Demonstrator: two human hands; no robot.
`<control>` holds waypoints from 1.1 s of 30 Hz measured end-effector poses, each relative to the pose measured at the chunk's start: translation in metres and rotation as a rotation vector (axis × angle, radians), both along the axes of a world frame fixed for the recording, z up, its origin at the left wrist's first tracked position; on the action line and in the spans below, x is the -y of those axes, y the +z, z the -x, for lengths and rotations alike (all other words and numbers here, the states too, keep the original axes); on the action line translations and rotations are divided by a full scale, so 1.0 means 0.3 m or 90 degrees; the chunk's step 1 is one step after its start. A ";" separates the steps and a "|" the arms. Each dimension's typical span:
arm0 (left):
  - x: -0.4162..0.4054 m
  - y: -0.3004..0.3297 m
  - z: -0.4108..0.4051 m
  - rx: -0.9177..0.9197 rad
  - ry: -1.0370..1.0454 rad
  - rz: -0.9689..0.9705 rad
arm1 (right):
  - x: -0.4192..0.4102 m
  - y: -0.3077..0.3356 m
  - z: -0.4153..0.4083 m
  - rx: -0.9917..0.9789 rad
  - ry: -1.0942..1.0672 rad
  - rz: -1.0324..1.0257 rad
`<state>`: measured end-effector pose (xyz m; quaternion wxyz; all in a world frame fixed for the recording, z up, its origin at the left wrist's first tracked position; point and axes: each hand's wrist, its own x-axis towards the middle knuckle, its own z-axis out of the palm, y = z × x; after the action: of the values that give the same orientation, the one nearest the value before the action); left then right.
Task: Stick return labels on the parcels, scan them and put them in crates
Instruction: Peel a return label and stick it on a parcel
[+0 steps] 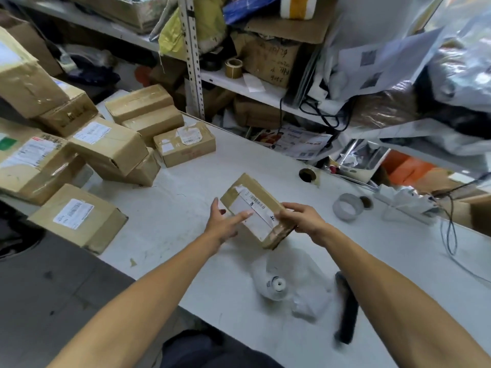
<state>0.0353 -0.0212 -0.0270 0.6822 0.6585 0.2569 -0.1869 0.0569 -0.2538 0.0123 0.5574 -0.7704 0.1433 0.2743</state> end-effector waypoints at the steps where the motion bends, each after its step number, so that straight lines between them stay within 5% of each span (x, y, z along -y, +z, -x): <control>1: -0.001 0.005 -0.014 -0.007 0.019 0.059 | 0.047 0.024 0.012 -0.004 0.008 -0.015; 4: 0.030 0.054 -0.027 -0.013 -0.044 0.130 | 0.175 0.045 0.056 -0.003 0.001 -0.071; 8: 0.150 0.070 -0.007 -0.027 -0.137 0.149 | 0.288 0.017 0.112 0.073 -0.254 -0.139; 12: 0.283 0.026 0.027 -0.037 -0.060 0.125 | 0.391 -0.054 0.253 0.139 -0.462 0.102; 16: 0.357 -0.016 0.059 -0.051 0.006 0.128 | 0.466 -0.171 0.502 0.040 -0.376 0.251; 23: 0.394 -0.031 0.090 -0.040 0.000 0.105 | 0.432 -0.297 0.609 -0.164 -0.369 0.065; 33: 0.367 -0.026 0.085 -0.017 0.058 0.070 | 0.347 0.072 0.379 0.033 -0.279 -0.036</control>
<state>0.0097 -0.1315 -0.0347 0.7220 0.6049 0.2850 -0.1780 -0.0568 -0.3580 0.0338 0.6287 -0.7117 0.2848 0.1309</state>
